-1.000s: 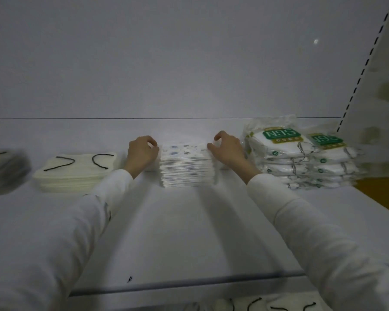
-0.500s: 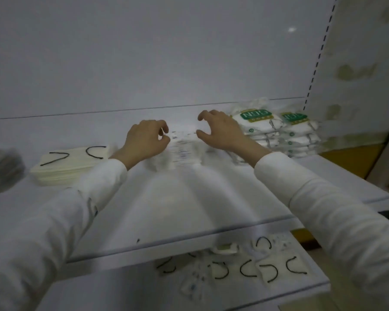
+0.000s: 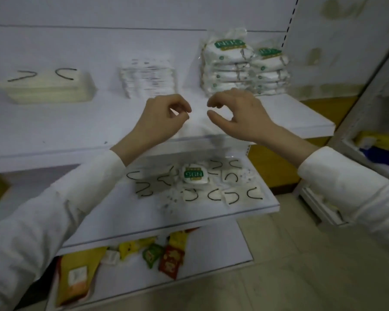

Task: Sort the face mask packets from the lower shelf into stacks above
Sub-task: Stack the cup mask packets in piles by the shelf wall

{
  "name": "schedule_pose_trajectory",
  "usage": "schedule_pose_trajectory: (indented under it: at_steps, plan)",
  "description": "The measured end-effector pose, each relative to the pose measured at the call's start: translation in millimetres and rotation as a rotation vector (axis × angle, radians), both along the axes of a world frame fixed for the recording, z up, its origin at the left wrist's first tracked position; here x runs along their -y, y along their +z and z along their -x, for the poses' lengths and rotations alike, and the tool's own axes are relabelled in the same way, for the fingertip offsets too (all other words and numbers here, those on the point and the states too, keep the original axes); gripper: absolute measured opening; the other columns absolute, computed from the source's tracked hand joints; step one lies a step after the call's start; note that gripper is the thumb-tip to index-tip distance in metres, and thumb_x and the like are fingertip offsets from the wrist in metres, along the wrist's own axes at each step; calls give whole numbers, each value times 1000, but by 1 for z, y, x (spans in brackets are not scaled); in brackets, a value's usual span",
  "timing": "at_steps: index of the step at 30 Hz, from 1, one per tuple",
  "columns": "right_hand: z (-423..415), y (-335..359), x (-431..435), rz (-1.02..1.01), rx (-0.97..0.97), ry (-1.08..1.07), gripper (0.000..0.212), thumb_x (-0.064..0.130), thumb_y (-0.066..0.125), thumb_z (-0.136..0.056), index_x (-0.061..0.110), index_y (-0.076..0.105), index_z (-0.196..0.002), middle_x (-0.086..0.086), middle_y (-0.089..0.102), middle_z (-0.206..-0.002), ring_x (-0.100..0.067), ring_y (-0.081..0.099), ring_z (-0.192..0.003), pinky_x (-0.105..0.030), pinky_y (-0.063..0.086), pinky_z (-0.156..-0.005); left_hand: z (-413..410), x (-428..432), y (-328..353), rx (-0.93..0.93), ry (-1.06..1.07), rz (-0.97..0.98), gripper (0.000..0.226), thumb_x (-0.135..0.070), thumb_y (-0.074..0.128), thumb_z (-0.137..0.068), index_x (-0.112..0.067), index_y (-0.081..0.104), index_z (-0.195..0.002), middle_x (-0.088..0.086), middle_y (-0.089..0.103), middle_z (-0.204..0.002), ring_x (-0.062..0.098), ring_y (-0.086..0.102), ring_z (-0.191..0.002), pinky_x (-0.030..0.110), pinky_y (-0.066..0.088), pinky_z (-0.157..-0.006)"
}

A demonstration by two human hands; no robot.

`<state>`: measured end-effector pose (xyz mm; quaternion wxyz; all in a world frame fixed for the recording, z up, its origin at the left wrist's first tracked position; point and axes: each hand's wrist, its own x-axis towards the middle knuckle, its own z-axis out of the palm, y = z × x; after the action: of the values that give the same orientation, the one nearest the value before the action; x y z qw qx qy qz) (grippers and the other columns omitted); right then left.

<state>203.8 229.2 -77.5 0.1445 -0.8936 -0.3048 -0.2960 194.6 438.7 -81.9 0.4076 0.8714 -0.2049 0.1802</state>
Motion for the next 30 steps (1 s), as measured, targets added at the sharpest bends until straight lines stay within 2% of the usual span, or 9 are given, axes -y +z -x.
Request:
schedule_pose_trajectory:
  at_steps: [6,11,14,16,19,21,23,27,30]
  plan:
    - [52,-71,43,39,24,153,26,29,49,-91,11,66,-98,4,65,-73,-15,59,-61,-31,47,-45,52,21,-72,-169,-27,-7,12,-12,61,-83,-22,66,-88,-2,70,-84,8,65,-70,12,48,-65]
    - [57,-143,62,55,-141,146,26,30,47,-89,14,68,-89,7,63,-63,-14,58,-51,-26,44,-43,55,13,-155,-415,68,-3,9,-8,63,-85,-15,67,-89,3,67,-88,17,64,-75,28,55,-74]
    - [45,-201,63,-18,-354,51,28,34,45,-86,16,67,-86,7,63,-62,-15,58,-51,-32,50,-47,47,1,-207,-554,121,7,14,-8,62,-87,-22,63,-84,3,66,-87,14,64,-72,18,51,-66]
    - [32,-249,58,-132,-541,-61,27,34,48,-84,17,68,-87,4,66,-65,-17,61,-56,-35,53,-54,42,-6,-243,-612,164,5,15,-9,61,-87,-23,64,-83,1,66,-86,9,62,-71,16,49,-67]
    - [5,-310,31,-376,-877,-224,15,17,56,-87,15,71,-91,-1,71,-77,-13,65,-65,-33,56,-68,33,-14,-285,-655,203,-15,17,-5,60,-87,-21,64,-84,-3,65,-86,3,57,-70,1,39,-63]
    - [-22,-337,6,-592,-1107,-345,17,4,52,-92,8,69,-93,-8,67,-80,-2,60,-55,-16,52,-58,23,-21,-307,-664,192,-38,19,-1,60,-86,-21,63,-84,-4,65,-85,8,58,-72,-1,38,-64]
    - [-56,-358,-17,-781,-1302,-493,13,8,51,-94,6,64,-93,-9,63,-81,-6,55,-53,-15,44,-46,9,-31,-321,-657,177,-58,21,1,60,-84,-20,63,-84,-3,65,-86,10,59,-72,2,40,-64]
    - [-118,-393,-49,-1171,-1355,-735,25,28,62,-89,9,61,-73,-8,62,-71,-16,52,-55,-25,41,-47,-22,-55,-346,-595,187,-160,18,3,61,-82,-12,68,-90,4,67,-90,18,61,-77,23,48,-71]
    - [-143,-406,-64,-1566,-1286,-804,22,27,71,-82,9,58,-78,-7,59,-75,-17,52,-59,-29,45,-53,-41,-68,-358,-526,170,-276,17,0,62,-81,-7,68,-96,10,65,-94,26,60,-86,36,51,-74]
